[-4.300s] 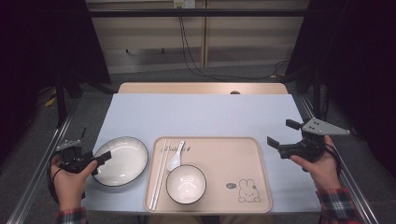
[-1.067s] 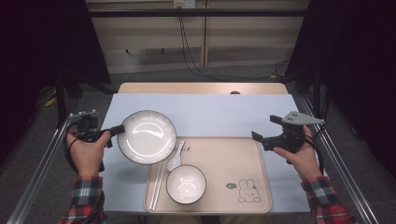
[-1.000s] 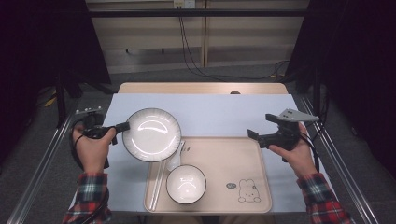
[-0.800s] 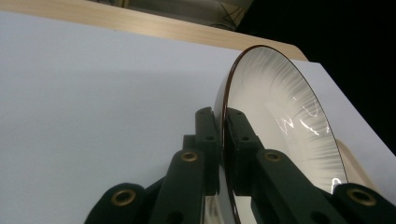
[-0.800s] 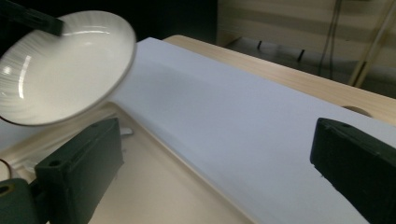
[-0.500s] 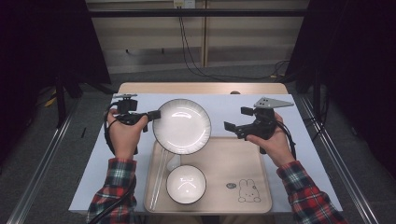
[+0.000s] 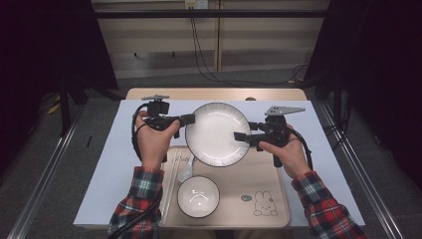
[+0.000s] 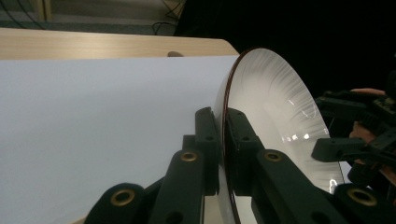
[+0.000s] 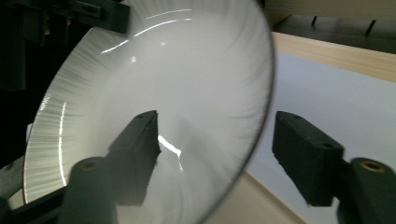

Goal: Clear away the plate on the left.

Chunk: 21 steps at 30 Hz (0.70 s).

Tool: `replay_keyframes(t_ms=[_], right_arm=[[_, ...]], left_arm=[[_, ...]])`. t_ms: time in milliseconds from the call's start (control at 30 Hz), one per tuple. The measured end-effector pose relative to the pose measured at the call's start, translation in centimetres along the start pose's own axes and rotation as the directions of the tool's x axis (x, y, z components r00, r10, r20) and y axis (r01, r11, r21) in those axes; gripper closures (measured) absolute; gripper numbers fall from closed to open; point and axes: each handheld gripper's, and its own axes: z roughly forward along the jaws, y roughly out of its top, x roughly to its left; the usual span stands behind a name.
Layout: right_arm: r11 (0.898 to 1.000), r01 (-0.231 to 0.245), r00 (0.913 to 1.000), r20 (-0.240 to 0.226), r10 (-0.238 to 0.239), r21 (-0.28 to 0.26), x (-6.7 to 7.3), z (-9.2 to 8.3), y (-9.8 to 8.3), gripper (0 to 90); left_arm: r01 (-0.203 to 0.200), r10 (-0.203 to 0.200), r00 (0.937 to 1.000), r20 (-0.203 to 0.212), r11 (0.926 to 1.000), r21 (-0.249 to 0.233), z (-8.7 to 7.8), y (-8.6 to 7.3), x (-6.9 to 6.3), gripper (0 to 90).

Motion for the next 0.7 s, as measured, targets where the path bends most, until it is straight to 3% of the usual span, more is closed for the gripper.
replay_keyframes(t_ms=[33, 167, 300, 500, 567, 700], right_arm=[[1.000, -0.003, 0.9997, -0.023, 0.003, -0.002, 0.1, 0.0, 0.0, 40.6], [1.000, 0.001, 0.9999, -0.015, -0.001, -0.013, 0.2, -0.1, 0.0, 46.9], [0.997, -0.070, 0.9969, -0.037, 0.070, -0.012, -0.4, -0.7, 0.0, 54.9], [0.995, -0.097, 0.9949, -0.028, 0.097, -0.009, -0.3, -1.2, 0.0, 58.1], [0.989, -0.143, 0.9885, -0.056, 0.141, -0.025, -0.4, -1.5, 0.1, 63.5], [0.982, -0.183, 0.9808, -0.075, 0.180, -0.040, -0.6, -1.9, 0.2, 70.4]], left_arm=[[-0.008, 0.008, 1.0000, 0.005, 1.0000, 0.000, 0.1, 0.0, -0.1, 85.2], [0.004, -0.004, 0.9994, 0.036, 1.0000, -0.008, 0.4, -0.2, -0.1, 85.2], [0.001, 0.000, 0.9990, 0.045, 0.9998, -0.018, 0.5, -0.5, -0.3, 85.3], [-0.016, 0.017, 0.9987, 0.048, 0.9998, -0.012, 0.9, -0.7, -0.4, 85.5], [-0.010, 0.011, 0.9974, 0.071, 0.9999, -0.011, 0.9, -0.8, -0.3, 85.5], [-0.053, 0.052, 0.9969, 0.059, 0.9985, 0.014, 1.2, -0.8, -0.6, 84.7]])
